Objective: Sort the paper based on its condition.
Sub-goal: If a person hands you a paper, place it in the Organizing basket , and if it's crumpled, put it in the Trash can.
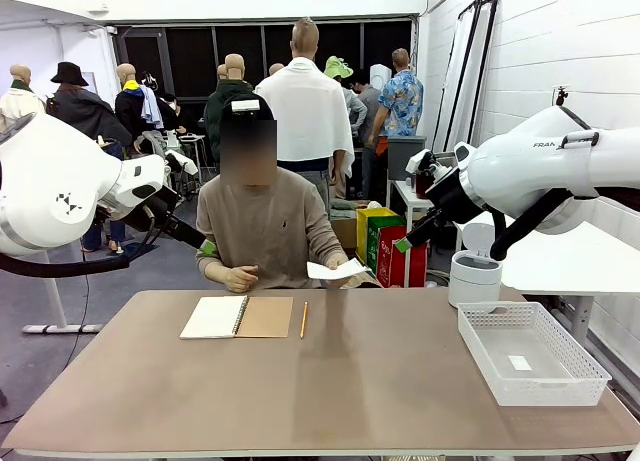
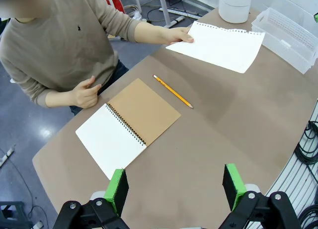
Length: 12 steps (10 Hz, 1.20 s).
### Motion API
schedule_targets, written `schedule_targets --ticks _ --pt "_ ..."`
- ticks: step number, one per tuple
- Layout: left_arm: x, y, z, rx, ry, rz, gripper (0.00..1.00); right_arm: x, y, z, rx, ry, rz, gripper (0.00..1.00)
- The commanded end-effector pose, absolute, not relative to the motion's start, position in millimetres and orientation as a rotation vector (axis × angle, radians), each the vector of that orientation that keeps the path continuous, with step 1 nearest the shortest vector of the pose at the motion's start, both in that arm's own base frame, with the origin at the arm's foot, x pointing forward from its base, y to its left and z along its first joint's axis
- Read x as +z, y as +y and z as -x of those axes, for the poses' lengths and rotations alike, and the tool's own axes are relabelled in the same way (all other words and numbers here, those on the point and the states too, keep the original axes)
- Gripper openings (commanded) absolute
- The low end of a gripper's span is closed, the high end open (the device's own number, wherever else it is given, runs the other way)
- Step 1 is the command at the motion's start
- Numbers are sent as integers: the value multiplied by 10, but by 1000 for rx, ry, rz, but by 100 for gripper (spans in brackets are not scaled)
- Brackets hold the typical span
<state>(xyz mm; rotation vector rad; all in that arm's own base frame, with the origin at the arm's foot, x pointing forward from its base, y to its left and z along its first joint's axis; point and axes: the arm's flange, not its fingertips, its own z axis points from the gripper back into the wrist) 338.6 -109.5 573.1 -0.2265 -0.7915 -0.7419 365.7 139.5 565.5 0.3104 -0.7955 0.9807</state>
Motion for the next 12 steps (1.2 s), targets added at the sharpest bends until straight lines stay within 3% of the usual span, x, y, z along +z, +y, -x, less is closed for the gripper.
schedule_targets --ticks 1,4,10,12 --pt "5729 -1093 -3382 -744 -789 233 100 5643 1390 -3661 981 -795 -329 100" --pt "5729 -1093 -3382 -744 -789 233 100 5701 1413 -3844 879 -716 -295 100" --pt "5729 -1093 -3382 -744 -789 233 100 5485 1149 -4331 466 -527 -619 100" --pt "5729 -1093 -3382 -744 -789 233 100 5362 1118 -4387 473 -499 -583 100"
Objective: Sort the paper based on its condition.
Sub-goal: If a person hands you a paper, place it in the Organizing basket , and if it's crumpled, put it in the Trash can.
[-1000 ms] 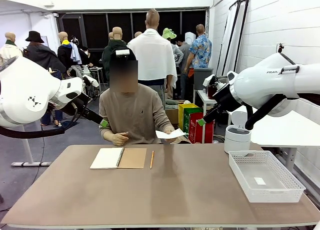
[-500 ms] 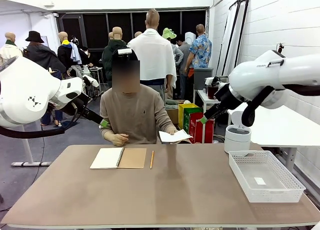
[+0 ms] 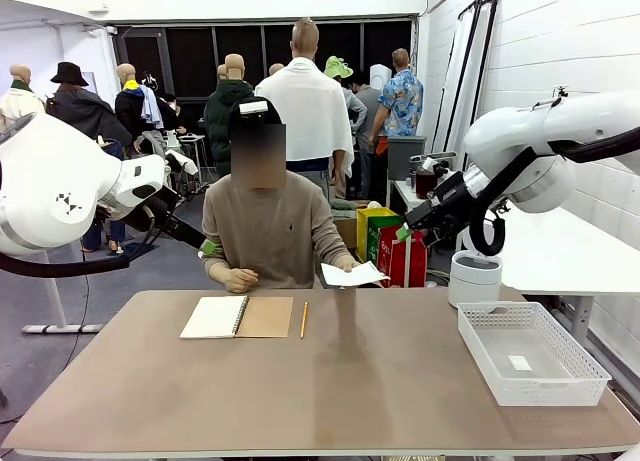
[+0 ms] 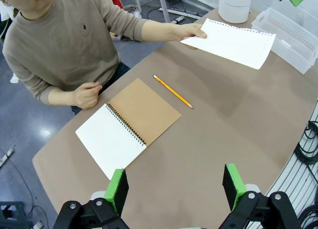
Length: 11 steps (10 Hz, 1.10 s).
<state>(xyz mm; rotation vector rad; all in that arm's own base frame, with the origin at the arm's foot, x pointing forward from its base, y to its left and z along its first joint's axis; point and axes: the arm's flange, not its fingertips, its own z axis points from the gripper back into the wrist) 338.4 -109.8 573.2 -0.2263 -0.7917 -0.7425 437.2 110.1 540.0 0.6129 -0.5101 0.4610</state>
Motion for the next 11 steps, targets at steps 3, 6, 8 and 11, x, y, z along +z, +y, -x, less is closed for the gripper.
schedule_targets --ticks 3,6,8,11 --pt "5729 -1093 -3382 -744 -789 233 100 5400 1101 -4372 461 -510 -613 100" --pt "5729 -1093 -3382 -744 -789 233 100 5400 1102 -4364 463 -511 -583 100" --pt "5729 -1093 -3382 -744 -789 233 100 5187 958 -4699 176 -324 -749 100" --pt "5729 -1093 -3382 -744 -789 233 100 4899 809 -4891 20 -154 -956 100"
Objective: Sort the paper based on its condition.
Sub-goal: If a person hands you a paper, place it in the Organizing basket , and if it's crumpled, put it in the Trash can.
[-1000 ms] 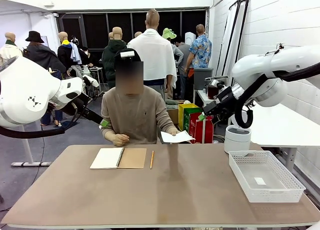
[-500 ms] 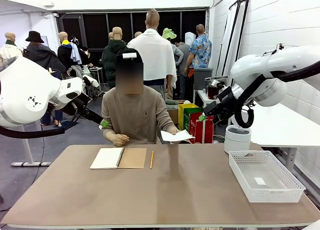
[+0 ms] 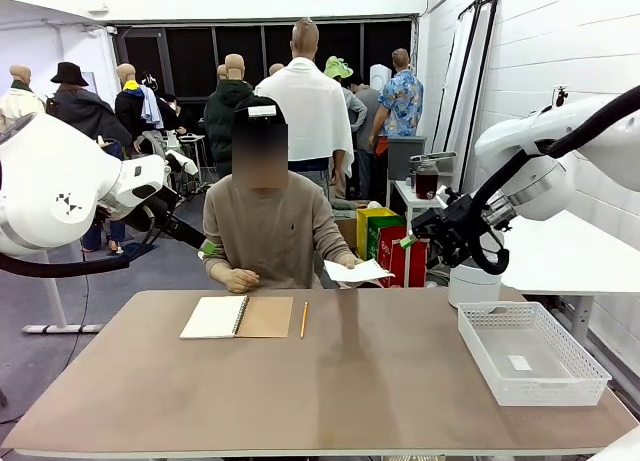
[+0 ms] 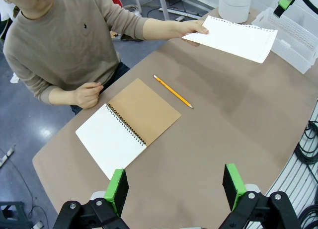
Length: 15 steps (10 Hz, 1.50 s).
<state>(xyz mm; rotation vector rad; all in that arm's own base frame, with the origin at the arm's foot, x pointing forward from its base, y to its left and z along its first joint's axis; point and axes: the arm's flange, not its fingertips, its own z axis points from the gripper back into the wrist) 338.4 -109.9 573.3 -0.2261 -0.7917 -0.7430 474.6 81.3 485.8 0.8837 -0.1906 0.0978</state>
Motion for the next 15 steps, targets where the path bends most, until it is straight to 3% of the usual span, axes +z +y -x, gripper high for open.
schedule_targets --ticks 1,7,13,15 --pt "5729 -1093 -3382 -744 -789 233 100 4801 780 -4957 -21 -101 -1033 100" --pt "5729 -1093 -3382 -744 -789 233 100 4194 922 -5118 -152 141 -1157 100" --pt "5729 -1093 -3382 -744 -789 233 100 3937 1125 -5225 -206 235 -1211 100" --pt "5729 -1093 -3382 -744 -789 233 100 3903 1119 -5233 -230 238 -1202 63"
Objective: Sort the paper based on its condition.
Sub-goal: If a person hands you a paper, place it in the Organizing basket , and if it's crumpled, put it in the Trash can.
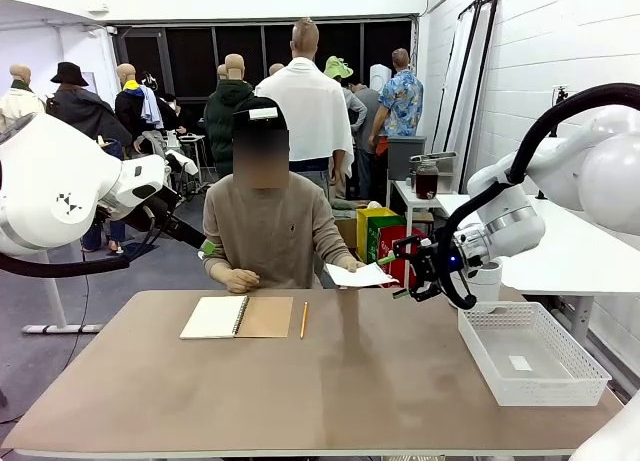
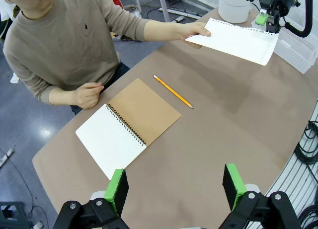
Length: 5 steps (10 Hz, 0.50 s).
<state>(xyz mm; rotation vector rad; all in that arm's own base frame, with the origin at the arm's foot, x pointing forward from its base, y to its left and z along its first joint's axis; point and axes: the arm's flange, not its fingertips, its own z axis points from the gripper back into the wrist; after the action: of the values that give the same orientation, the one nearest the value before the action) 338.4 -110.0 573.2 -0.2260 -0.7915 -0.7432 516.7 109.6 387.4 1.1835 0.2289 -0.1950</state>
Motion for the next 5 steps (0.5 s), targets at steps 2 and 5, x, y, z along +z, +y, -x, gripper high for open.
schedule_targets --ticks 2,5 --pt "5729 -1093 -3382 -744 -789 233 100 3887 1087 -5249 -254 237 -1210 45" --pt "5729 -1093 -3382 -744 -789 233 100 3888 1086 -5254 -255 226 -1238 0"
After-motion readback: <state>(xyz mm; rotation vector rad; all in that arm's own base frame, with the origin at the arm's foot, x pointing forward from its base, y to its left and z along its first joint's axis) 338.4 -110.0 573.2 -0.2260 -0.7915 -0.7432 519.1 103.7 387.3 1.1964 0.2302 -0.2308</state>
